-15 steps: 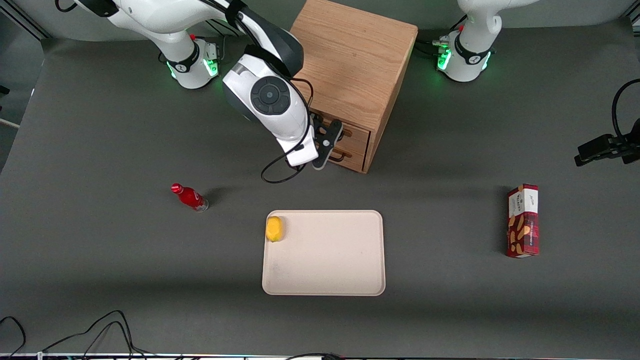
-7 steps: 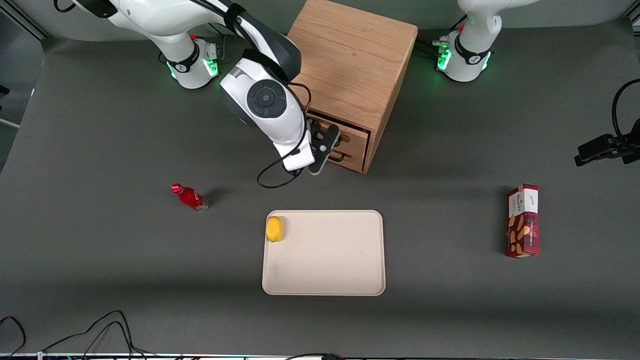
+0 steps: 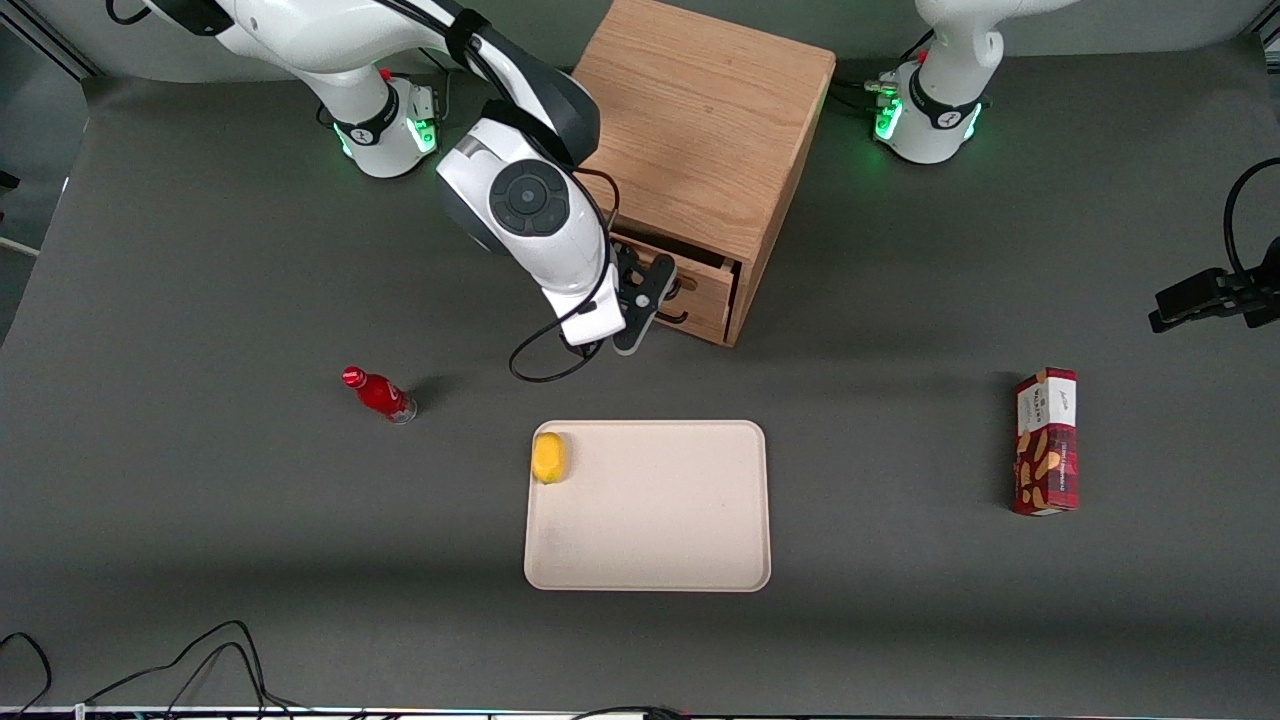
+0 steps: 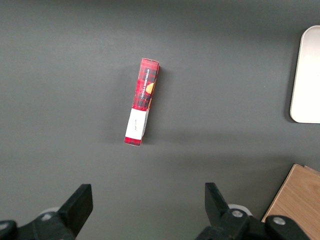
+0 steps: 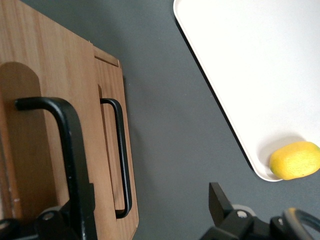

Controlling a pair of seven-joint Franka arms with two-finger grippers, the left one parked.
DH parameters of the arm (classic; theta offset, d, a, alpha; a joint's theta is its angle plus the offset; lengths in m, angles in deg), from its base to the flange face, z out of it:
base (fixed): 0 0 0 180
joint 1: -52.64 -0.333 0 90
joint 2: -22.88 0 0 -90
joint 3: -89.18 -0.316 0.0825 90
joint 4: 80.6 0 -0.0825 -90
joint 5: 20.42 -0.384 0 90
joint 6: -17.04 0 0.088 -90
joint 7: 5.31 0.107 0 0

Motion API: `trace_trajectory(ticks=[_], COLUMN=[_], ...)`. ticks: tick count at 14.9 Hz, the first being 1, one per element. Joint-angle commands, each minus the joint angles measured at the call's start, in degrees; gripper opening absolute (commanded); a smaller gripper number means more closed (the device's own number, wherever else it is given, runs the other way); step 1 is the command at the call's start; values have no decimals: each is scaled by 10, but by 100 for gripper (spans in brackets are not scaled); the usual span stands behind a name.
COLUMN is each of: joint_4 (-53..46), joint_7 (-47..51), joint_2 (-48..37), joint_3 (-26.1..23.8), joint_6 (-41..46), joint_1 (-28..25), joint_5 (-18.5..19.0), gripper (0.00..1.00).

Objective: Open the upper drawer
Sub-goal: 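Pull the upper drawer outward by its handle with the right gripper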

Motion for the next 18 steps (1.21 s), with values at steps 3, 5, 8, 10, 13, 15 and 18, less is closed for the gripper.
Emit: trace_trajectory(ticks=[3, 5, 8, 10, 13, 15, 18], joint_4=[-5, -7, -19, -21, -35, -39, -61], joint_7=[12, 12, 8, 8, 6, 6, 5], joint_2=[10, 14, 24, 31, 40, 48, 61], joint_3=[1, 5, 19, 20, 23, 27, 30], joint_6=[-12, -25, -32, -33, -33, -33, -33], joint_1=[5, 6, 4, 6, 12, 16, 16], joint_5=[23, 24, 28, 43, 45, 57, 63], gripper=[100, 100, 100, 100, 100, 100, 100])
